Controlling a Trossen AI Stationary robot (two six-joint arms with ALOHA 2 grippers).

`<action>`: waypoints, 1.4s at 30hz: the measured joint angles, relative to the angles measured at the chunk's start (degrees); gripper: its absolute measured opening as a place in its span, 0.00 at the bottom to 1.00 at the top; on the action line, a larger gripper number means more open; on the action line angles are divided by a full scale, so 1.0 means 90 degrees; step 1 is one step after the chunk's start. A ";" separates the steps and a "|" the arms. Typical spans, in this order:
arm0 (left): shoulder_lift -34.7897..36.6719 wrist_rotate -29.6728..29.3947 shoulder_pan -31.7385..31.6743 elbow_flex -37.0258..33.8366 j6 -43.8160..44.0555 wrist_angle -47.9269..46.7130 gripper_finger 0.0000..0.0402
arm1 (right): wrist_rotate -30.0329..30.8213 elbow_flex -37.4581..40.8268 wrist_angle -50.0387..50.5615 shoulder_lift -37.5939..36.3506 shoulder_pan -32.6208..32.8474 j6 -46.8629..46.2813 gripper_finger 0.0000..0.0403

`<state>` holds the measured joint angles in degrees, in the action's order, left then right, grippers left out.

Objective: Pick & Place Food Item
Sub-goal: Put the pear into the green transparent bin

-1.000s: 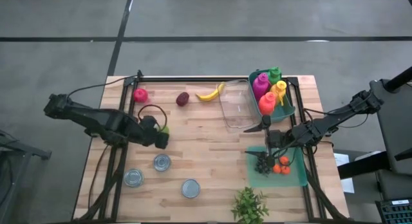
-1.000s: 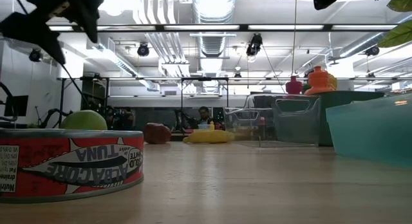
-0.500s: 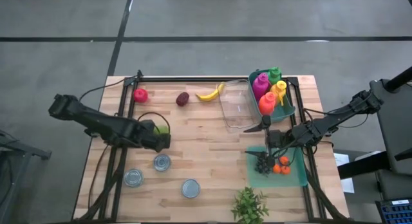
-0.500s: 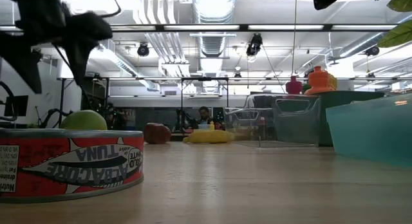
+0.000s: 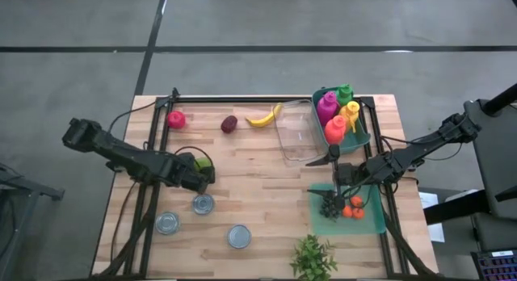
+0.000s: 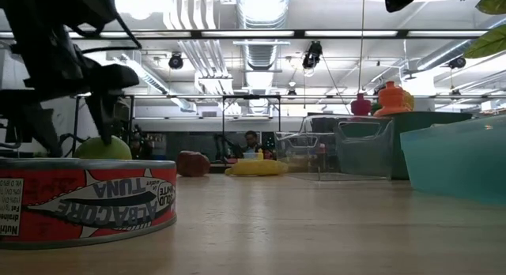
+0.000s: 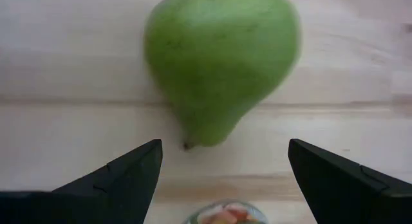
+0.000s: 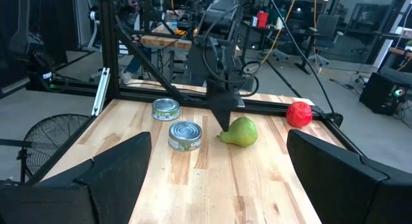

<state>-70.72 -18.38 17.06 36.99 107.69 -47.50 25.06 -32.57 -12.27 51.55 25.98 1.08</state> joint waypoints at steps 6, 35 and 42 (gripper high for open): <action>-0.0396 -0.0167 0.0014 0.0039 -0.0977 0.0327 0.85 | 0.0000 0.0001 -0.0002 0.0000 -0.0002 0.0000 0.89; -0.1924 -0.0540 -0.0041 0.0040 0.0328 0.0598 0.85 | 0.0000 0.0001 -0.0002 0.0000 -0.0002 -0.0001 0.89; -0.1453 -0.0633 -0.0049 0.0051 -0.0723 0.0592 0.86 | 0.0000 0.0001 -0.0002 0.0000 -0.0002 0.0000 0.89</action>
<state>-83.80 -24.08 16.62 37.45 101.19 -42.18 25.06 -32.56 -12.29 51.55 25.96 1.08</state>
